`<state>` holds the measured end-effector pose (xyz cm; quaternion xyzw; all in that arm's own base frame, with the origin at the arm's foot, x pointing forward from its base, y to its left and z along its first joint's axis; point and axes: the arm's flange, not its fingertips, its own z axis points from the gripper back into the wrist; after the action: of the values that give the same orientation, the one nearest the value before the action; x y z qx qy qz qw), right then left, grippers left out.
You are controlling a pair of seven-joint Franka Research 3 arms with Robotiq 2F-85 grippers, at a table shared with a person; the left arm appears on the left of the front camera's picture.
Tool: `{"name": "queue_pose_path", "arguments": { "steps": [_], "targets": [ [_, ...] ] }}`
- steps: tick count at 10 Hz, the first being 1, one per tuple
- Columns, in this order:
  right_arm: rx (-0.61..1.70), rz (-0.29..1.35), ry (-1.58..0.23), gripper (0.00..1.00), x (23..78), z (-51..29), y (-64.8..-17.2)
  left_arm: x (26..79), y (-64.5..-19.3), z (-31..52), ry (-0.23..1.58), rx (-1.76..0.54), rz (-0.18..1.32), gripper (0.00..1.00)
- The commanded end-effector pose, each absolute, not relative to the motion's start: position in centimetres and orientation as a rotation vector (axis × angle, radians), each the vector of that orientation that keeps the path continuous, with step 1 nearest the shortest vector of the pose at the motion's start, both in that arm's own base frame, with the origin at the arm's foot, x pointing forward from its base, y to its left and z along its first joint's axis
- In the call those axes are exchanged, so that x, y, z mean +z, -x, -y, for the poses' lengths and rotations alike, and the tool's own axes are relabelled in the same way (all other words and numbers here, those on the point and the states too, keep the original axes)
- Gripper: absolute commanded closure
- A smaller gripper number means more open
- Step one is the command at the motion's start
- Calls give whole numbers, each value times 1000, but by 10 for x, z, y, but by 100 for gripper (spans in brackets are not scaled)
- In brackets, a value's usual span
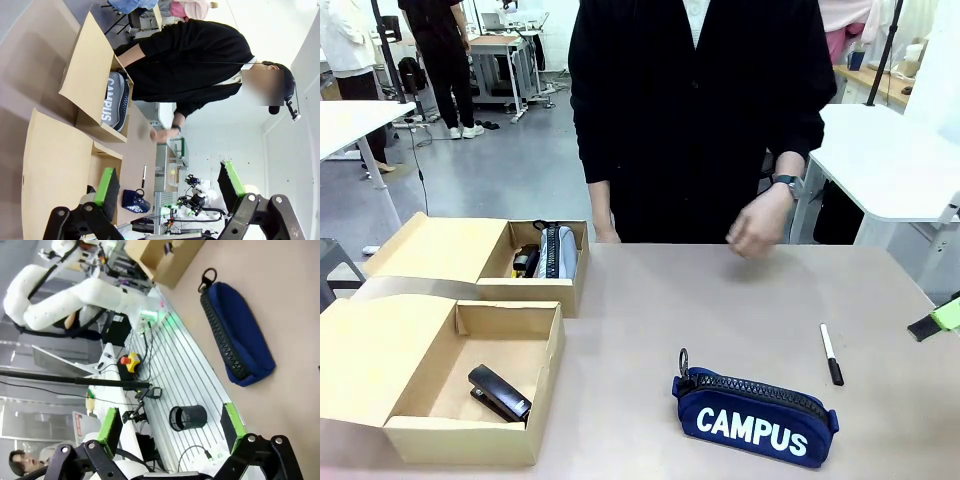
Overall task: Place items inside the box.
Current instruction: Pick up a Pencil pouch or Stapler and place it inside the Mailer Box closest to the robot.
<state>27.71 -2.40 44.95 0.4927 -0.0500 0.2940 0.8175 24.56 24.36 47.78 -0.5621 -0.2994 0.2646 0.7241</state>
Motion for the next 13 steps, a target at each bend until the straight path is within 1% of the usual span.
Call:
{"name": "queue_pose_path", "arguments": {
  "steps": [1,2,3,4,6,8,9,10,12,13],
  "targets": [
    [608,248,-890,0,453,19,-289,479,-246,-243,1253,566,684,0],
    [249,541,-726,0,458,58,-294,479,-246,-243,1253,566,684,0],
    [345,608,-900,0,463,101,-290,479,-246,-243,1253,566,684,0],
    [552,565,-1091,0,464,151,-278,479,-246,-243,1253,566,684,0],
    [557,612,-1241,0,447,237,-238,479,-246,-243,1253,566,684,0],
    [534,672,-1323,0,417,296,-193,479,-246,-243,1253,566,684,0],
    [510,723,-1361,0,399,311,-174,479,-246,-243,1253,566,684,0],
    [464,708,-1367,0,383,309,-165,479,-246,-243,1253,566,684,0],
    [386,651,-1351,0,370,296,-172,479,-246,-243,1253,566,684,0],
    [408,625,-1317,0,375,285,-175,479,-246,-243,1253,566,684,0]
  ]
}}
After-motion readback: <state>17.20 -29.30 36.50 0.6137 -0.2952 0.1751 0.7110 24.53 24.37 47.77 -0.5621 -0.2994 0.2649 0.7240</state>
